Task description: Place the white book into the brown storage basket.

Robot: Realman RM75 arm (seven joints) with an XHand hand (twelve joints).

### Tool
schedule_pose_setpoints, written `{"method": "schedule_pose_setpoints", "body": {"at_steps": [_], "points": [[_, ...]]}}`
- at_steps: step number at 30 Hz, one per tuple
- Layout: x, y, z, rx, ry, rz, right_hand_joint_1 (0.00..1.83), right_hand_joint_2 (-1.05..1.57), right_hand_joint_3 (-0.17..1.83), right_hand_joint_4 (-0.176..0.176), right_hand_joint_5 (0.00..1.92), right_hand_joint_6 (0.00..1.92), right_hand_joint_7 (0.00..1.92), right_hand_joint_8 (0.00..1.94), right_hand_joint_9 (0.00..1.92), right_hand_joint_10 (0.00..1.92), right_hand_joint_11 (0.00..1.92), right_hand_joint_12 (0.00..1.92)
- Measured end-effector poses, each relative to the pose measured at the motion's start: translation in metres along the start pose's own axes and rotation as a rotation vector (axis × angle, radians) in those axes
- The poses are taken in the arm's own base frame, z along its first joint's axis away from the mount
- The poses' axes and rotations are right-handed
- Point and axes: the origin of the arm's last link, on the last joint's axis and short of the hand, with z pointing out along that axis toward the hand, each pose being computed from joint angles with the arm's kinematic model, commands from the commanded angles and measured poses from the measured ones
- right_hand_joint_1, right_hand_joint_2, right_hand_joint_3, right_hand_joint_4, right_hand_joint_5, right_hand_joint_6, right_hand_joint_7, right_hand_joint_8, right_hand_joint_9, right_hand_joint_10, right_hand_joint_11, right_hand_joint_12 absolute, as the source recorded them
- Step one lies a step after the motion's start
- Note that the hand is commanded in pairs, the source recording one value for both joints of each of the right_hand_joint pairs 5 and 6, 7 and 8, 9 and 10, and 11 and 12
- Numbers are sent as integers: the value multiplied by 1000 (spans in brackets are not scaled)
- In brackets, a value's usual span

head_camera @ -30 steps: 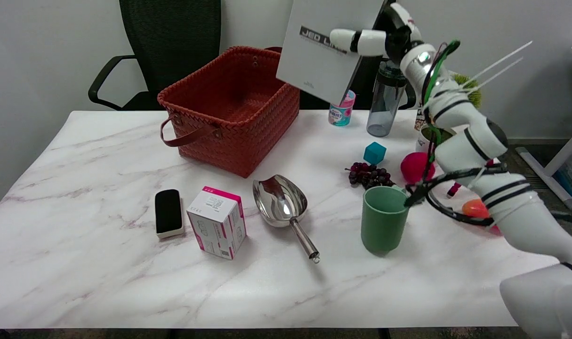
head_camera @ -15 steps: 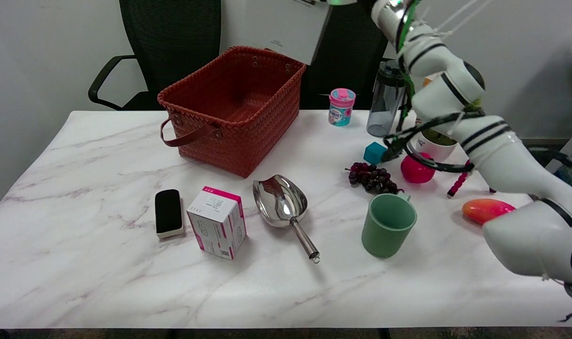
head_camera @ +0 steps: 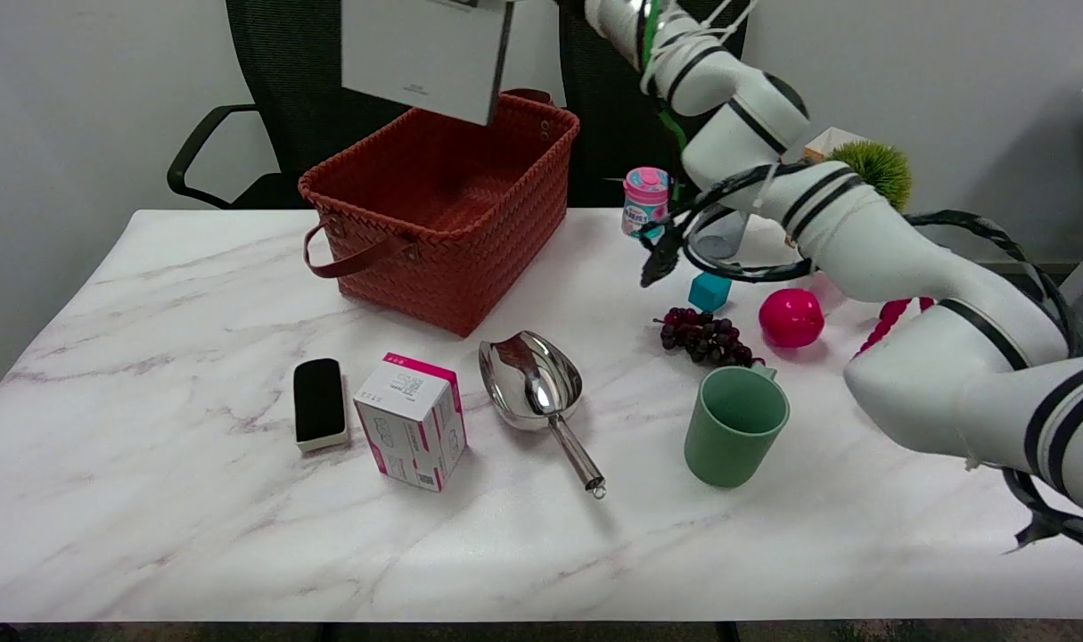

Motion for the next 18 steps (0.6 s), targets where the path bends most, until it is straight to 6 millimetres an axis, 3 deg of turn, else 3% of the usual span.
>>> {"method": "schedule_pose_setpoints", "body": {"at_steps": [7, 18], "points": [[-31, 5, 16, -21, -65, 14, 1333, 1019, 711, 0, 1220, 1220, 1514, 1514, 1464, 1464, 1166, 1166], [-58, 29, 23, -84, -124, 16, 1334, 992, 732, 0, 1209, 1209, 1504, 1504, 1459, 1459, 1152, 1152]]}}
